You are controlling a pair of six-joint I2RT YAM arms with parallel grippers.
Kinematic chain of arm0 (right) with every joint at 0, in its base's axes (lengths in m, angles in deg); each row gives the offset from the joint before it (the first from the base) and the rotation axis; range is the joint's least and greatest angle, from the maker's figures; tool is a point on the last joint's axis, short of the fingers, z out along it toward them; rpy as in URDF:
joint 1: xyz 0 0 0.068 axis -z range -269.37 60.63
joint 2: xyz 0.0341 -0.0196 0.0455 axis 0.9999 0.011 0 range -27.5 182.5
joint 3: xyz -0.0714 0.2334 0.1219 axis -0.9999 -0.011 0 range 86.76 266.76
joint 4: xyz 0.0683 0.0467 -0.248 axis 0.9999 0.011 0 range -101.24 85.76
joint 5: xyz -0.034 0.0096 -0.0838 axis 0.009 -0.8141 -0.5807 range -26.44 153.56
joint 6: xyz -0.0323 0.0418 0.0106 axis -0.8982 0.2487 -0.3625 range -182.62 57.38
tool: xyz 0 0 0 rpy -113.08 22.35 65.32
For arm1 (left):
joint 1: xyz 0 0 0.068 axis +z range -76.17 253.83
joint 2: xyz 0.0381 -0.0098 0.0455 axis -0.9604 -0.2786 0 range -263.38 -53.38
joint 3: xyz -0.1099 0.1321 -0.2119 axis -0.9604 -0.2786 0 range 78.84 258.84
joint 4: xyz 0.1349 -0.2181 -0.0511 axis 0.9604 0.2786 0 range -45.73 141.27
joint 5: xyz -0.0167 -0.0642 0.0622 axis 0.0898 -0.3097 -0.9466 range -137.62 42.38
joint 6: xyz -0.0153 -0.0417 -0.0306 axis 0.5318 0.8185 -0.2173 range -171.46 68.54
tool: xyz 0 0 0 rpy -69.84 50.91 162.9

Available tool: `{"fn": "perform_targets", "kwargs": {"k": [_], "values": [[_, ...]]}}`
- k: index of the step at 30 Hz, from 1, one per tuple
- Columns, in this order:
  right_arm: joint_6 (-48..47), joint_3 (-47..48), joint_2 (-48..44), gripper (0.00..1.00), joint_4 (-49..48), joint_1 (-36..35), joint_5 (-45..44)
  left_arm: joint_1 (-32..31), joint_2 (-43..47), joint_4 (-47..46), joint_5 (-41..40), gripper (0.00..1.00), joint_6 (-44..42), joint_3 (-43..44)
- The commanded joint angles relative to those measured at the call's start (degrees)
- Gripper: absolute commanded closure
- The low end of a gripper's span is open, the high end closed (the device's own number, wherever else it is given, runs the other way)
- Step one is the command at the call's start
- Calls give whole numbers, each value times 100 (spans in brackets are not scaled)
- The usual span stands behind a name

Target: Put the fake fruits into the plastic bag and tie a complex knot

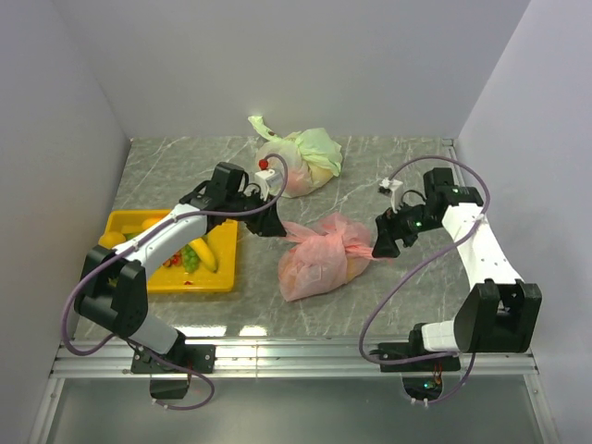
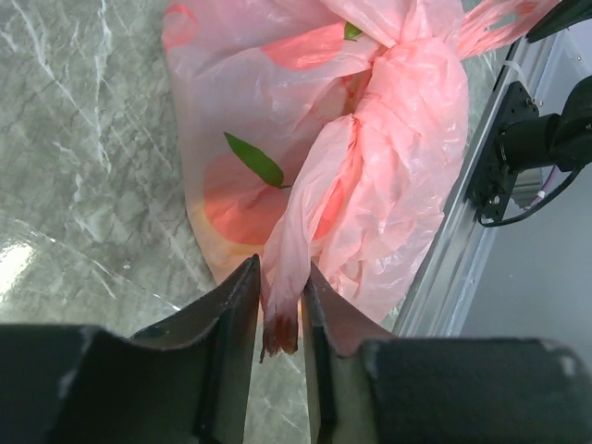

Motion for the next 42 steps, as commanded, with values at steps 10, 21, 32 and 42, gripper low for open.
{"fn": "perform_targets", "kwargs": {"k": [10,21,32,42], "values": [[-328,259,964,43,170,-470,-528,-72,-137,-89,23,65,-105,272],[-574,558,1255,97,469,-584,-308,-511,-638,60,-905,76,-183,579],[-477,-381,289,100,-743,-250,-2599,279,-331,674,-2903,100,-631,316],[-1278,-1164,165,100,-1209,1165,-3472,974,188,895,-3239,100,-1440,-352]]}}
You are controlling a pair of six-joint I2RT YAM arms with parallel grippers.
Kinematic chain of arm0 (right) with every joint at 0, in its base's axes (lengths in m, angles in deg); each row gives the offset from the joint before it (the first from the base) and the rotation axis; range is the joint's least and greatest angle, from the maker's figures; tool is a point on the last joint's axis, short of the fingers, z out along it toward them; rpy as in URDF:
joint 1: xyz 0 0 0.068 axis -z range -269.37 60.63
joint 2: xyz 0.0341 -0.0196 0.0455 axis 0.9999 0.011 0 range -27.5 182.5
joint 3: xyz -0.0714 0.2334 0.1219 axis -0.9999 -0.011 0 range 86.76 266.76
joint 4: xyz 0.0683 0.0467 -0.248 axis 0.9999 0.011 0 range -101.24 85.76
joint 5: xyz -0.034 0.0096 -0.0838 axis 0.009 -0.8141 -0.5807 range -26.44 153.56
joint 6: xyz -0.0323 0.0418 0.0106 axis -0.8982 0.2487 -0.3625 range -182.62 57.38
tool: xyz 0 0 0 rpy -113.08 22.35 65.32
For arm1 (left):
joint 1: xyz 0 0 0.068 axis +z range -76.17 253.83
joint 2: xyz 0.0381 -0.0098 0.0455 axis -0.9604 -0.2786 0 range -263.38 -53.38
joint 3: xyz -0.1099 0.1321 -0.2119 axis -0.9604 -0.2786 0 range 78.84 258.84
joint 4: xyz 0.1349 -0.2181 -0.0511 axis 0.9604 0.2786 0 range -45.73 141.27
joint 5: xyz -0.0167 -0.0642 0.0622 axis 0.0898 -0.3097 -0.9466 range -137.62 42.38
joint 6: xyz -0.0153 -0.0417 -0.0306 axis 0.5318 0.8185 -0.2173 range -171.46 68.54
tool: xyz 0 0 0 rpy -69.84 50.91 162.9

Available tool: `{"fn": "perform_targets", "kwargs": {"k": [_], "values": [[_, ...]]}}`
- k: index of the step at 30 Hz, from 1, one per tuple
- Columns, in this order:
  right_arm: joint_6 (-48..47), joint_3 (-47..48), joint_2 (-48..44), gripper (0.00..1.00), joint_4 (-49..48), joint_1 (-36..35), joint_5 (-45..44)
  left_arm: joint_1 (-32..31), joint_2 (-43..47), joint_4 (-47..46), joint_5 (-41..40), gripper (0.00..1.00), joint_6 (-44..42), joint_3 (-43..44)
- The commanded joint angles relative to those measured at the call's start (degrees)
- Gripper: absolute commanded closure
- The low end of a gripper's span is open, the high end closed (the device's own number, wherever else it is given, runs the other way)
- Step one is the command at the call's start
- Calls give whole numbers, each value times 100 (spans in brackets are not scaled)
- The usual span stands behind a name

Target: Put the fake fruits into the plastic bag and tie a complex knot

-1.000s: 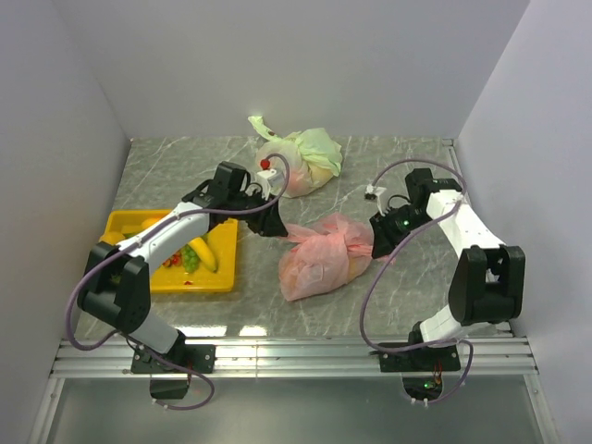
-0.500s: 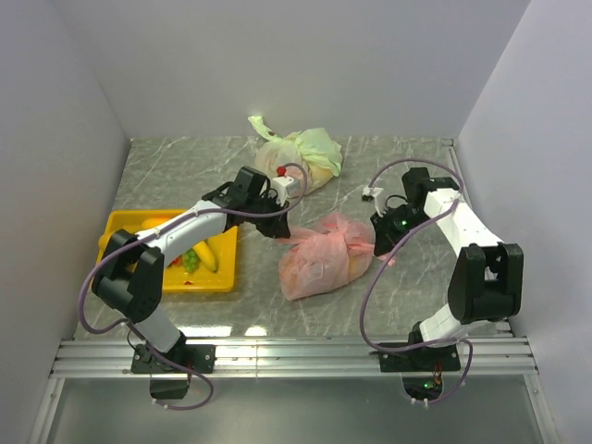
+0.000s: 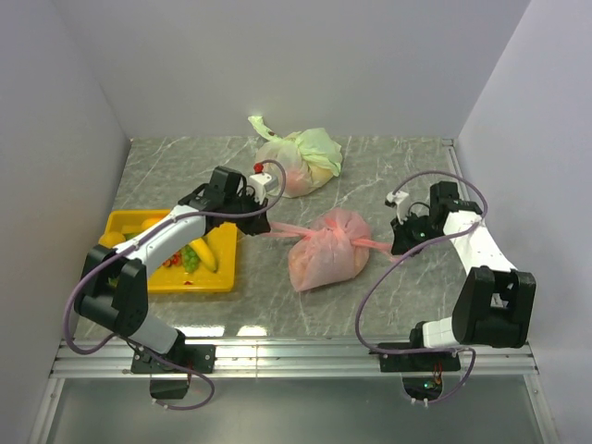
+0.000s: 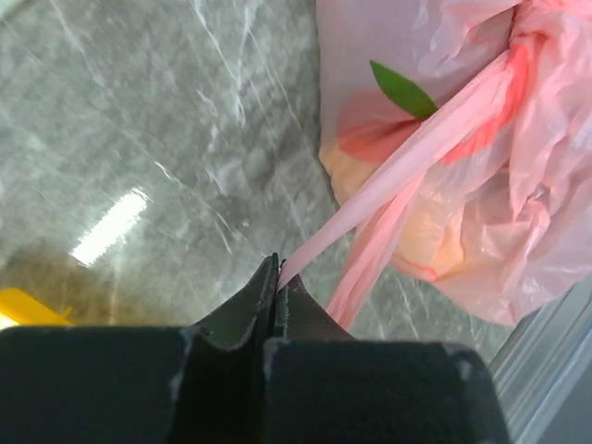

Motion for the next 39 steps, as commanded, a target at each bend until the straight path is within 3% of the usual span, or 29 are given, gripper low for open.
{"fn": "perform_targets", "kwargs": {"k": [1,15,19,23,29,39], "values": [[-469,-307,-51,100,-92,629,-2492,797,199,687,-1683,100,-669,-271],[-583,-493,10,100,-251,937,-2686,1193,348,538,-1710,100,-1214,-667],[-276,-63,28,100,-85,779,-2458,1149,322,643,-1131,100,-1153,-195],[198,1015,98,100,144,743,-2045,1052,270,617,-551,100,-1030,570],[603,2230,423,100,276,717,-1719,1017,-282,397,-681,100,-862,1678],[788,1810,1459,100,-322,77,-1896,1026,-1778,-94,-664,100,-853,1978]]}}
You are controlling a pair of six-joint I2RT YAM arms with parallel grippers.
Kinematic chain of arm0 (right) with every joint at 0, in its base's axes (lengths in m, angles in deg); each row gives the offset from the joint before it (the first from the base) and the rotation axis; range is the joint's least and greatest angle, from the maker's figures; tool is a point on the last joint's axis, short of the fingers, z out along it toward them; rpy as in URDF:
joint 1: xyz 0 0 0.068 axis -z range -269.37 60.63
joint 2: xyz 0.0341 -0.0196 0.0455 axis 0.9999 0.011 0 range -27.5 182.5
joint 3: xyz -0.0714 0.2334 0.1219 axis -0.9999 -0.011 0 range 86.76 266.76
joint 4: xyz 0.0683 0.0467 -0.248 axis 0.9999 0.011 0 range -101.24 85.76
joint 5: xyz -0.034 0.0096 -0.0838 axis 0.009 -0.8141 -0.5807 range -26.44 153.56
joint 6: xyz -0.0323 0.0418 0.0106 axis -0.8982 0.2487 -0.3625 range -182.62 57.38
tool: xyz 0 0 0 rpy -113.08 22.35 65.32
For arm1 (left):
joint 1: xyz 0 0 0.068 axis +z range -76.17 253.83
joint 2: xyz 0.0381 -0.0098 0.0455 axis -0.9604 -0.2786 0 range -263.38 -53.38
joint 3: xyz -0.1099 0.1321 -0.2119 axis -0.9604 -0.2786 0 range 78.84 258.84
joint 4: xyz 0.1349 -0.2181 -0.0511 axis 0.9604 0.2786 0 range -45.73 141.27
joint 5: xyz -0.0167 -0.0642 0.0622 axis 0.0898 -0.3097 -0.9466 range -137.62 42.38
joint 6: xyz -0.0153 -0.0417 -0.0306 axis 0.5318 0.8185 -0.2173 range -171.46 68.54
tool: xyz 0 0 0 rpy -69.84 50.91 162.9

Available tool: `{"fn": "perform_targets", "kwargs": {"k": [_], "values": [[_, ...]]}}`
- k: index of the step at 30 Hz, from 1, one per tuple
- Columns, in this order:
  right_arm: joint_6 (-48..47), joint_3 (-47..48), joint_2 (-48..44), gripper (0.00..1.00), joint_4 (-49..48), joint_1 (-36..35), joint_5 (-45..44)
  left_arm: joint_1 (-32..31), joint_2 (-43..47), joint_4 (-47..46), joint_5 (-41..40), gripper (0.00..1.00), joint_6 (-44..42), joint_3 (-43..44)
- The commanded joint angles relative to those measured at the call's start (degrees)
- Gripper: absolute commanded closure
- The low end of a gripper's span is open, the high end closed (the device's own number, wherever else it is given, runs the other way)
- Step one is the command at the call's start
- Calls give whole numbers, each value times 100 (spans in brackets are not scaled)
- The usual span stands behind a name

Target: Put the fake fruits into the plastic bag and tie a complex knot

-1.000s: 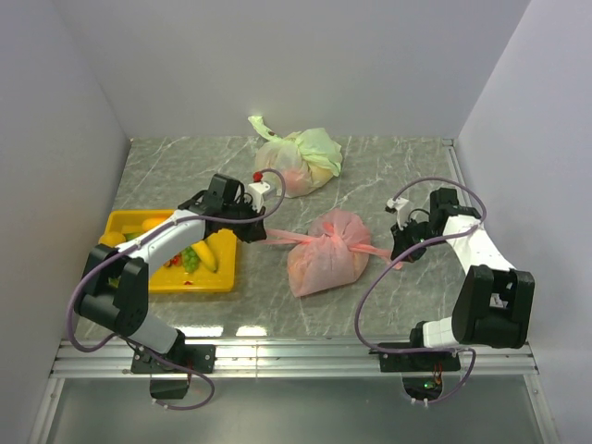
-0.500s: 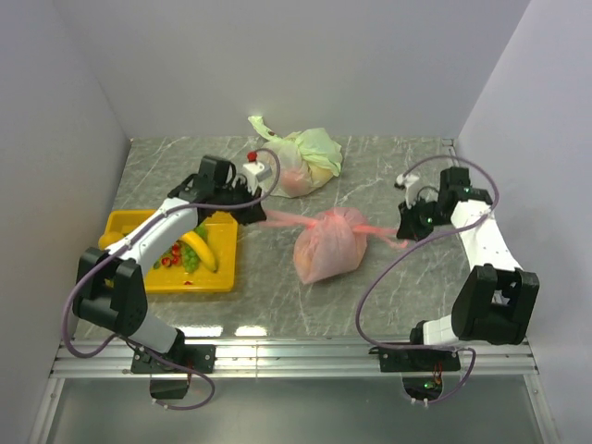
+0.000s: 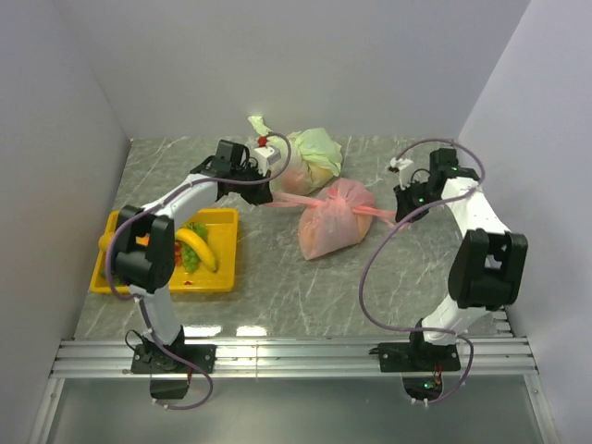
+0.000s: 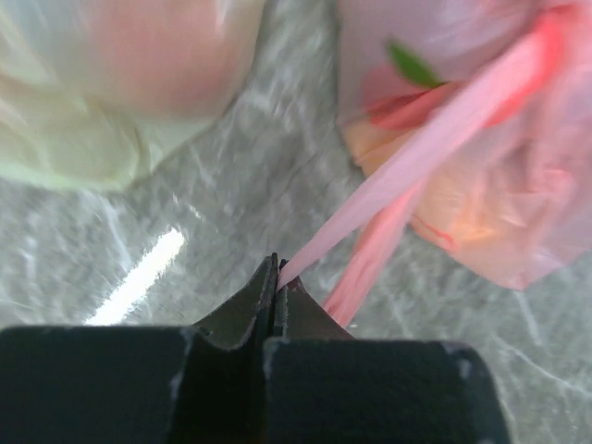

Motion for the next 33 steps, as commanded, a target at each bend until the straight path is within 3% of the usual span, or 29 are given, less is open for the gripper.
{"fn": "perform_targets", "kwargs": {"k": [1,5,7,8,10,11,13,14,19,23,26,29,33], "values": [[52,-133,282,100,-166,4,-1429,558,-213,-12,-996,100,-209,112],[140,-133,239,99,70,-234,-1236,567,-153,49,-699,94,-235,120],[219,42,186,74,342,-287,-1018,593,57,137,-426,80,-262,129],[254,121,151,55,422,-287,-947,602,163,154,-312,64,-253,103],[403,427,2,40,615,-296,-806,602,478,207,-91,51,-139,76],[543,543,-86,28,677,-296,-701,602,576,312,-12,27,-51,94],[623,980,-174,21,939,-296,-604,610,822,479,67,24,107,269],[641,1131,-201,12,1028,-287,-412,619,893,584,76,3,160,331],[1220,1660,-701,5,1056,-261,187,856,1551,945,50,1,722,551],[1879,1398,-1193,4,705,-261,872,971,1825,1340,-344,1,1213,639],[2371,687,-1588,4,231,-401,1128,971,1921,1929,-363,1,1145,727],[2934,-122,-2010,3,-218,-743,725,971,2316,1957,-398,1,1092,201],[2322,-1045,-2607,2,-342,-1472,426,971,2896,1939,-696,1,900,-643]]}}
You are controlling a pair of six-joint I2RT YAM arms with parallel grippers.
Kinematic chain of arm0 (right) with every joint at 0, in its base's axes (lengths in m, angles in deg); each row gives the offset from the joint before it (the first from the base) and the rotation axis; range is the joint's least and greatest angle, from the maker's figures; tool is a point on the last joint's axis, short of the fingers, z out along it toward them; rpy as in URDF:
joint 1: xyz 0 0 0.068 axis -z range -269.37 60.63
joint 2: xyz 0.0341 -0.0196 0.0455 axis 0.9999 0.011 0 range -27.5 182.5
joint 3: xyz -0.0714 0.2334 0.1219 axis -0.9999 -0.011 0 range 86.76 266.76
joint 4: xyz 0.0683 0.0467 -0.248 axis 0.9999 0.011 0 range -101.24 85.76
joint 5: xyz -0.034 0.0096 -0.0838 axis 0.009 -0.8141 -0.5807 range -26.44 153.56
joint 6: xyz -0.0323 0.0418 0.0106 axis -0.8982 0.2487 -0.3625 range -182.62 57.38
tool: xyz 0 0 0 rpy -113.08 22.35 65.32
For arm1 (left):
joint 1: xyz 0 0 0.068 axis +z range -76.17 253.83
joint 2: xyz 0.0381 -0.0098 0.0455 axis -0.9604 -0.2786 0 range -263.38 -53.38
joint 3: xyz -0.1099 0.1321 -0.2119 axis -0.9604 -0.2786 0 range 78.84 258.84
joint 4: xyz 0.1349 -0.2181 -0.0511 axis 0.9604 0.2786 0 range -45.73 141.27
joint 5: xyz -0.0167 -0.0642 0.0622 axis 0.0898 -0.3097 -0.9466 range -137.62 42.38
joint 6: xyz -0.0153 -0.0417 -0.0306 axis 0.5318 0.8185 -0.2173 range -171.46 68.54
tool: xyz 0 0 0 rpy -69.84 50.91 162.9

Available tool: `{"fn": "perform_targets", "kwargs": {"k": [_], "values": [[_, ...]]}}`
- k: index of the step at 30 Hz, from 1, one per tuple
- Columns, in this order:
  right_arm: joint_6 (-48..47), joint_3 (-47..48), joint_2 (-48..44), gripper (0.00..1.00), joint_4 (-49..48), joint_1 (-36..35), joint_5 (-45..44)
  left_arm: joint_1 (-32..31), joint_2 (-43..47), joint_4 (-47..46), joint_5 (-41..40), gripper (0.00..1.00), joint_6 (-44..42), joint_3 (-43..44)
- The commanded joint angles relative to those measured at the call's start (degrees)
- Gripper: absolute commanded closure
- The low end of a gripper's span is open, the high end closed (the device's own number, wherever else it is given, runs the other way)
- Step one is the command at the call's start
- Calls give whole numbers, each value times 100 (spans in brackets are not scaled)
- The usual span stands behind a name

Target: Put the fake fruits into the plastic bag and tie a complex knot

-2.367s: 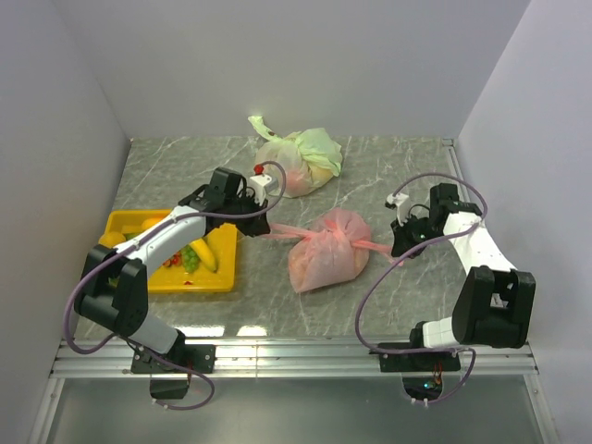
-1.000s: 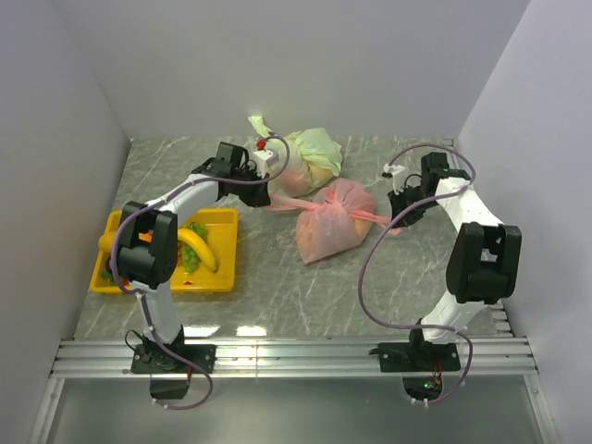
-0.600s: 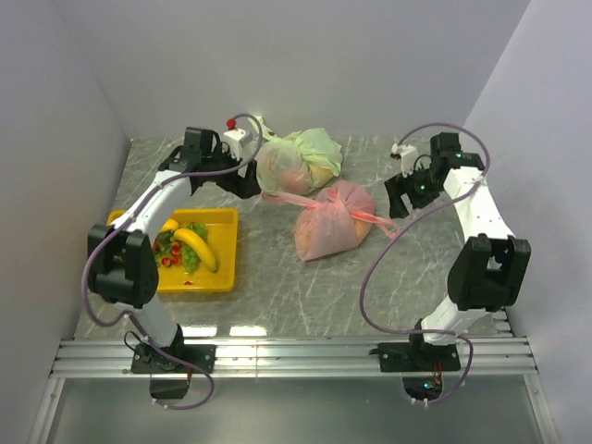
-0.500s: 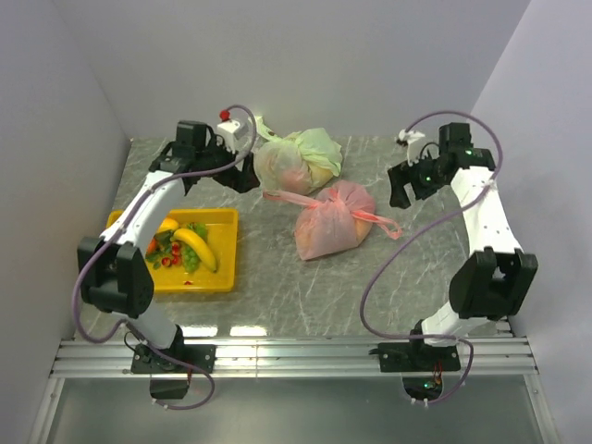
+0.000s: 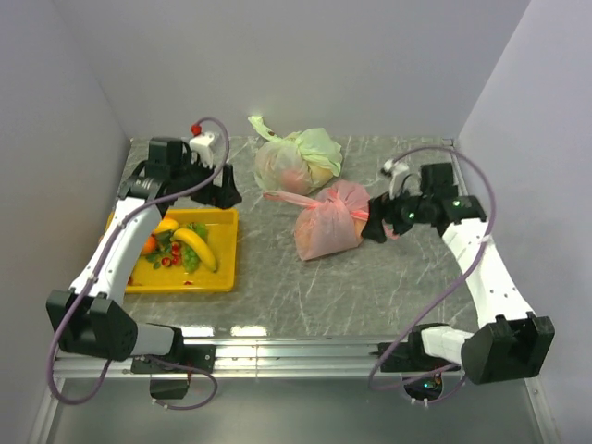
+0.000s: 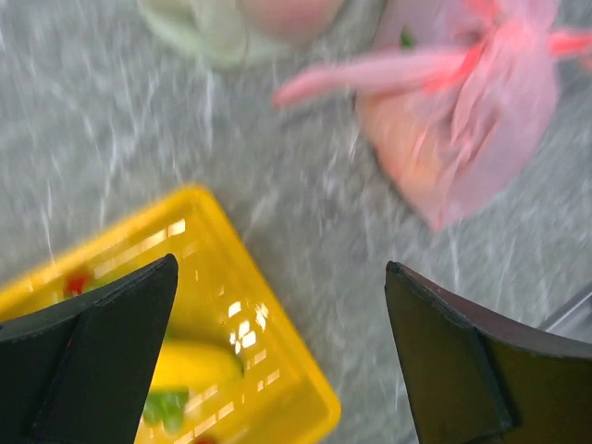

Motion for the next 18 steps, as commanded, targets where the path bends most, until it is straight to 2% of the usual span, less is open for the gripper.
{"fn": "perform_targets", "kwargs": {"k": [1,5,9,18], "values": [[-183,-700,-421,2,-296,-520,-320,-15,632,310,-308,1,-111,-654],[-421,-1326,-728,1,-436,-1047,-689,-24,1178,381,-422,1,-252,-1385],[-473,-1599,-870,1,-507,-1206,-734,-76,1574,468,-563,1,-252,-1956],[-473,-1573,-1001,0,-454,-1330,-672,-85,1970,425,-862,0,-41,-2099]]}}
